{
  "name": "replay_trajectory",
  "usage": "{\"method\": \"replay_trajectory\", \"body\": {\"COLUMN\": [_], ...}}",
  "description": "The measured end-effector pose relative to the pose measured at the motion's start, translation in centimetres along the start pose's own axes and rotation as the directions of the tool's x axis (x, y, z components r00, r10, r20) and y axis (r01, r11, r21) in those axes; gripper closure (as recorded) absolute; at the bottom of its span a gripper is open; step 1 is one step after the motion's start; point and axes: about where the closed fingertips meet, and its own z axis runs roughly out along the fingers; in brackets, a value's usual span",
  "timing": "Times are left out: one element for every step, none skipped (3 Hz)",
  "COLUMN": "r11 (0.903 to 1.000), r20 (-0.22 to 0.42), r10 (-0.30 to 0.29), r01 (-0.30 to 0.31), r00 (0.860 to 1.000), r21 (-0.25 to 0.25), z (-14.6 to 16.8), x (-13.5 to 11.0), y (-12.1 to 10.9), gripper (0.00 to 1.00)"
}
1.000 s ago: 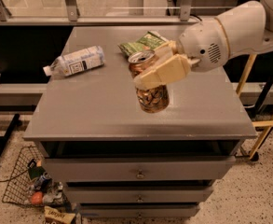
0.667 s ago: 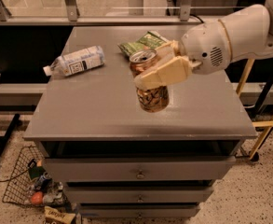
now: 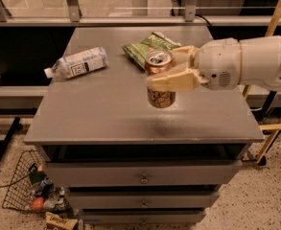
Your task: Place orange can upright
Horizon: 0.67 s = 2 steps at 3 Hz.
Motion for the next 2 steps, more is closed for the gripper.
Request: {"method": "replay_trajectory", "body": {"r11": [0.9985,0.9979], "r20": [0.001,-0.021], "r10": [-0.027,-0.022], "r01": [0.027,0.023], "r00": [1.0,1.0], "r21": [0.048,0.06], "z": [0.5,1.8], "x": [1.2,3.1], "y": [-1.3,-2.5], "gripper": [1.0,1.0]}}
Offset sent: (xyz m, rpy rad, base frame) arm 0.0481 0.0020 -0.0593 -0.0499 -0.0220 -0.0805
